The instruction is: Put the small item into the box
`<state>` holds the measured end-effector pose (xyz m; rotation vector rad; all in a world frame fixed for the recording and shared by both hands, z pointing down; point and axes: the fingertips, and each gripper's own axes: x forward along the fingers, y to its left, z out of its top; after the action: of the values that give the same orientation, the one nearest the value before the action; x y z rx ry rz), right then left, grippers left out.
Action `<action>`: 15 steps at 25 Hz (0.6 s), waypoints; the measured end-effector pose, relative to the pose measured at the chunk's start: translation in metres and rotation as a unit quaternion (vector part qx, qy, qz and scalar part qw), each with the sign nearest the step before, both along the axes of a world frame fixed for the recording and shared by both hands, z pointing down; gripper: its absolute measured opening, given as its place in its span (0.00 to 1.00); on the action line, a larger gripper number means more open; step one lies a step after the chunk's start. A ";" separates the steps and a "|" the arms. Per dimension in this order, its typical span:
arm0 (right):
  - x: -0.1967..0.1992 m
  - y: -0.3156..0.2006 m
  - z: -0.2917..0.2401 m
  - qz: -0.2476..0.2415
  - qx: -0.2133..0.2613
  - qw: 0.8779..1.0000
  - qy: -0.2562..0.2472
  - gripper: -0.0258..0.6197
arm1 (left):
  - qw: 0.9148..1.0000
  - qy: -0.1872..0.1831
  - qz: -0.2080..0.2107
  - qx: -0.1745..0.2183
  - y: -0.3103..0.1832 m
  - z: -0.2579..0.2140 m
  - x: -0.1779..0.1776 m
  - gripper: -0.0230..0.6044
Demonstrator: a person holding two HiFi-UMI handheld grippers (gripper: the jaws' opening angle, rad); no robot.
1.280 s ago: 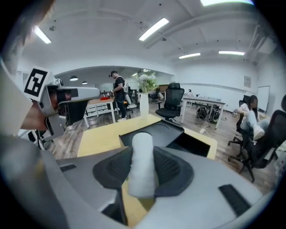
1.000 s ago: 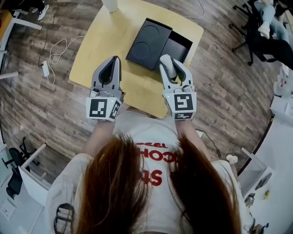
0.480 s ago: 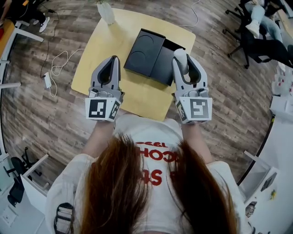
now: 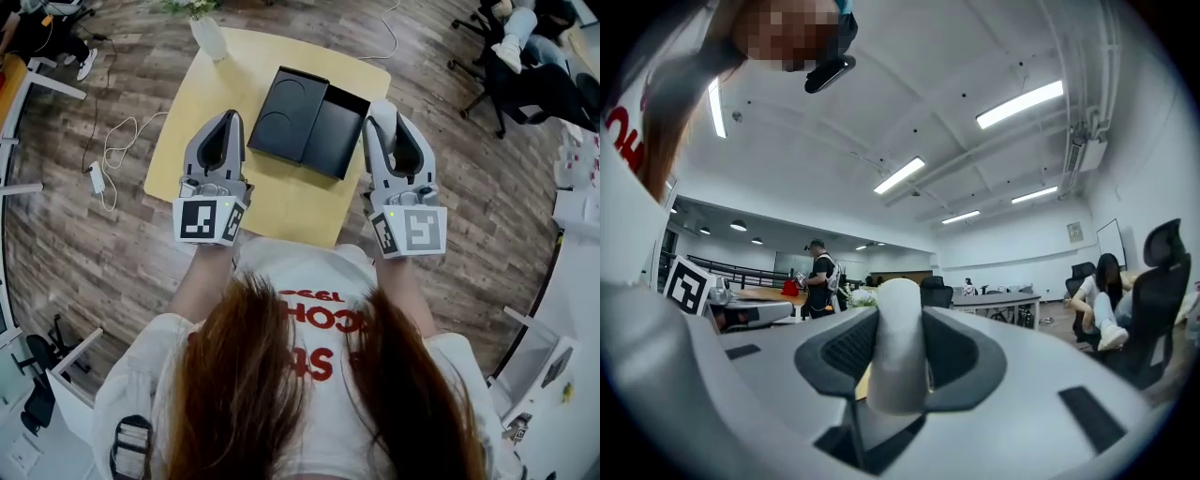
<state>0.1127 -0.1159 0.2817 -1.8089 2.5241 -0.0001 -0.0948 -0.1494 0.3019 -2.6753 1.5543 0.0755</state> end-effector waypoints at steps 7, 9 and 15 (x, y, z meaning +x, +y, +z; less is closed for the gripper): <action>0.001 -0.002 0.029 -0.003 -0.048 0.999 -0.002 0.26 | 1.000 -0.001 0.014 -0.018 -0.009 0.015 0.013 0.05; 0.000 -0.002 0.044 -0.006 -0.071 0.997 -0.004 0.26 | 0.999 -0.002 0.019 -0.028 -0.011 0.025 0.017 0.05; -0.002 -0.002 0.097 -0.016 -0.136 0.991 -0.002 0.26 | 0.998 -0.006 0.029 -0.059 -0.020 0.056 0.028 0.05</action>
<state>0.1104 -0.1183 0.3788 -1.8506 2.6596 -0.3674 -0.0670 -0.1694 0.3579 -2.8055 1.5232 -0.0307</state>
